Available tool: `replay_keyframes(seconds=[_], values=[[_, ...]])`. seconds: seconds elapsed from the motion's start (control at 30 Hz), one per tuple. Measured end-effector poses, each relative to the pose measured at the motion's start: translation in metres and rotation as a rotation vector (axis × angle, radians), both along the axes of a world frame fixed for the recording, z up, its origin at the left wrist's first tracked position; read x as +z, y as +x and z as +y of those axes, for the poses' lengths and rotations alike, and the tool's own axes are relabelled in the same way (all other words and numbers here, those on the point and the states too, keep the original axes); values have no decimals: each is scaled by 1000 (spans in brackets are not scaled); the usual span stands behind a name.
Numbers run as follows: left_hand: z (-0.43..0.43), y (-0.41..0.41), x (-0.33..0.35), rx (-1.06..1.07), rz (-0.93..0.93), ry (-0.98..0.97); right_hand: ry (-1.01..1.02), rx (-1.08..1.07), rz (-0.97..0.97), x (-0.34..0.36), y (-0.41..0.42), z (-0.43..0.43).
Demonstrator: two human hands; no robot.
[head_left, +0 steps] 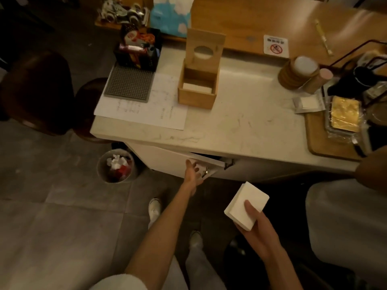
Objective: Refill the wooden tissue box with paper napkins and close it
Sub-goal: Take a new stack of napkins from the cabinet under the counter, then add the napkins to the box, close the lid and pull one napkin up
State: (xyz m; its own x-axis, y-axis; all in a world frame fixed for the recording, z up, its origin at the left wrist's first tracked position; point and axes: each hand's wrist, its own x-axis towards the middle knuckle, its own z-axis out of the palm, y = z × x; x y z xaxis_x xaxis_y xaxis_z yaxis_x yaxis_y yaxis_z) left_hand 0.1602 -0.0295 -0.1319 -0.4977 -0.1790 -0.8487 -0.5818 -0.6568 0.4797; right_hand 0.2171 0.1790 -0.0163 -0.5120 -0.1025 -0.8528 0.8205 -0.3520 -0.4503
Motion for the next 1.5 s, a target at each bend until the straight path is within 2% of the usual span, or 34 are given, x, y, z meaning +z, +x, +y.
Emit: replay_keyframes(seconds=[0.1, 0.23, 0.4, 0.53, 0.6, 0.7, 0.83, 0.93, 1.1, 1.2, 1.5], values=[[-41, 29, 25, -136, 8, 10, -151, -86, -73, 8, -6, -48], [-97, 78, 77, -306, 116, 11, -251, -11, -71, 20, -12, -133], [-150, 98, 144, -136, 307, 6, -468, 22, -40, 29, -17, -228], [-176, 94, 172, -214, 412, -228, -566, 14, 31, 38, -21, -268], [-182, 85, 178, -188, 438, -361, -560, 53, 138, 40, -27, -270], [-183, 59, 184, -272, 468, -489, -364, 210, 365, 48, -48, -251], [-170, 15, 179, -519, 537, -571, 168, 442, 639, 56, -84, -199], [-149, -15, 171, -659, 575, -602, 355, 530, 790, 54, -112, -176], [-123, -51, 147, -643, 575, -647, 494, 565, 880, 18, -149, -162], [-117, -58, 130, -651, 541, -680, 561, 605, 855, 3, -154, -157], [-108, -52, 114, -573, 505, -724, 529, 632, 830, 2, -155, -157]])
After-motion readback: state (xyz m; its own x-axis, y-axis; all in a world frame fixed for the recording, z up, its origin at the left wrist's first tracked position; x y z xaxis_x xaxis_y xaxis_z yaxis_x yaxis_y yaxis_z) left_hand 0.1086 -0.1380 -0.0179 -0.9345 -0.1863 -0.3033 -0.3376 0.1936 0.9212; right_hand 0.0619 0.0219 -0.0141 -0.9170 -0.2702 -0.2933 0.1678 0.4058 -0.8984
